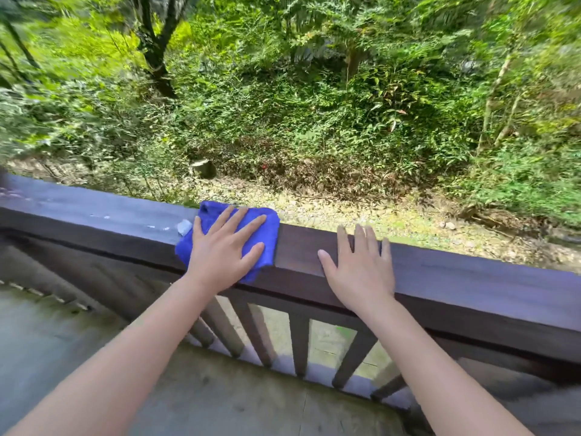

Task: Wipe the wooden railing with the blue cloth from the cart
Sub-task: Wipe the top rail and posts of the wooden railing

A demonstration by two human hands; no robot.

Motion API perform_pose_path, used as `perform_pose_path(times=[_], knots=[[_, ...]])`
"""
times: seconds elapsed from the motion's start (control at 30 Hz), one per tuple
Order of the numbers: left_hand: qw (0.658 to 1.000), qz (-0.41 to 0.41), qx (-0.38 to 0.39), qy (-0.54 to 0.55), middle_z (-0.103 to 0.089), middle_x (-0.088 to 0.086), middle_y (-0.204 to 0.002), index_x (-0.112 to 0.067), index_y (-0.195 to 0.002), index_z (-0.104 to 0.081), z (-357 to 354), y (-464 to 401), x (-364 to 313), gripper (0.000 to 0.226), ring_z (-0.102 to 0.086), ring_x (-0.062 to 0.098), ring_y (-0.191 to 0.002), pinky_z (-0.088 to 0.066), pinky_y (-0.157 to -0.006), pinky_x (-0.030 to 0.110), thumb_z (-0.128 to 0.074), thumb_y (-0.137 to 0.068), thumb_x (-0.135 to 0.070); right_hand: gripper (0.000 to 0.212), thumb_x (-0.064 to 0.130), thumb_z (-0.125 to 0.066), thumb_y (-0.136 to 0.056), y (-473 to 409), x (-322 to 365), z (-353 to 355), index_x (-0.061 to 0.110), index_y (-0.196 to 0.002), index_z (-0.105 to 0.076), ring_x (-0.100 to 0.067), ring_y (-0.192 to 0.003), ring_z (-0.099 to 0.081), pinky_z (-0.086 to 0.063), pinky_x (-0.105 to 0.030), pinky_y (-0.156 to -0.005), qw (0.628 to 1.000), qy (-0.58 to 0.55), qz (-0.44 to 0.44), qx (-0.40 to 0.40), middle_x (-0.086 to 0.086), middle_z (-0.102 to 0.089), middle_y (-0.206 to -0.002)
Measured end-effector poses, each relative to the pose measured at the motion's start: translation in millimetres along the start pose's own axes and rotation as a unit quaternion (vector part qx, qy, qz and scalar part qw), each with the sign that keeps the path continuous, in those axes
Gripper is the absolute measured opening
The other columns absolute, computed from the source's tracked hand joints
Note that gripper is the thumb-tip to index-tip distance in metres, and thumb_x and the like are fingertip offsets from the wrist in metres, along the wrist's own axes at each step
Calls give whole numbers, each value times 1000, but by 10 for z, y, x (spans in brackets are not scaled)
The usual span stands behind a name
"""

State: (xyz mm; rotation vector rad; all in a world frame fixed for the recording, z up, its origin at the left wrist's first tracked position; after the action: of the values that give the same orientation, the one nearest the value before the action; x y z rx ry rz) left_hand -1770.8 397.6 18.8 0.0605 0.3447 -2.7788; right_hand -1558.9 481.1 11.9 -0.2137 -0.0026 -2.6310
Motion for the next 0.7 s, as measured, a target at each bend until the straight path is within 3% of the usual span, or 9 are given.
perform_pose_path(times=[0.13, 0.23, 0.3, 0.43, 0.57, 0.7], knots=[[991, 137, -6, 9, -25, -3, -155, -43, -136, -35, 41, -23, 776, 56, -15, 15, -144, -11, -109, 63, -28, -83, -59, 66, 55, -13, -91, -107, 385, -79, 18, -146, -10, -29, -144, -8, -3, -52, -117, 1000, 5, 4, 4, -14, -16, -155], [977, 209, 26, 29, -12, -2, -158, -41, -140, -27, -19, -53, 750, 55, -4, 17, -146, -4, -108, 67, -31, -86, -54, 66, 56, -11, -90, -128, 454, -91, 19, -146, -12, -27, -144, -10, -6, -53, -116, 1000, 17, -5, -3, -11, -20, -155], [984, 172, 39, 31, -9, -1, -159, -41, -141, -22, -51, -89, 454, 56, -1, 19, -146, -2, -106, 69, -27, -86, -53, 67, 57, -10, -89, -131, 450, -82, 22, -145, -14, -25, -144, -12, -6, -52, -116, 1000, 15, -11, -10, -9, -22, -154], [998, 20, 55, 37, -11, -2, -158, -44, -140, -18, -86, -94, 37, 54, -2, 17, -146, 0, -106, 69, -22, -87, -53, 69, 60, -7, -86, -134, 436, -66, 25, -145, -14, -24, -143, -14, -10, -52, -115, 999, 31, -26, -11, -6, -23, -155], [997, -64, 36, 33, -19, -8, -157, -48, -139, -21, -26, -126, 312, 55, -11, 14, -145, -6, -108, 65, -26, -85, -54, 71, 61, -5, -84, -226, 732, -115, 24, -145, -10, -23, -144, -9, -6, -53, -115, 999, 30, 9, 5, -5, -18, -156], [998, -65, 17, 12, -25, -12, -154, -49, -138, -24, 41, -142, 725, 55, -16, 11, -144, -3, -112, 62, -30, -84, -55, 67, 57, -10, -88, -369, 1227, -194, 23, -145, -10, -23, -144, -11, -7, -54, -115, 998, 18, 56, 8, -6, -19, -156]])
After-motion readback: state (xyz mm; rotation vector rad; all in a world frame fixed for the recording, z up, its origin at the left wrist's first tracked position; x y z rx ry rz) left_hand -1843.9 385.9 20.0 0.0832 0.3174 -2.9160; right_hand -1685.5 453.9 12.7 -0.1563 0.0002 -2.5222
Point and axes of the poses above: each hand's wrist, its own y-axis away from the middle knuckle, its own z-axis out of the back of the hand, x = y × z, the point moved 5 cm from there along -y, towards the middle knuckle
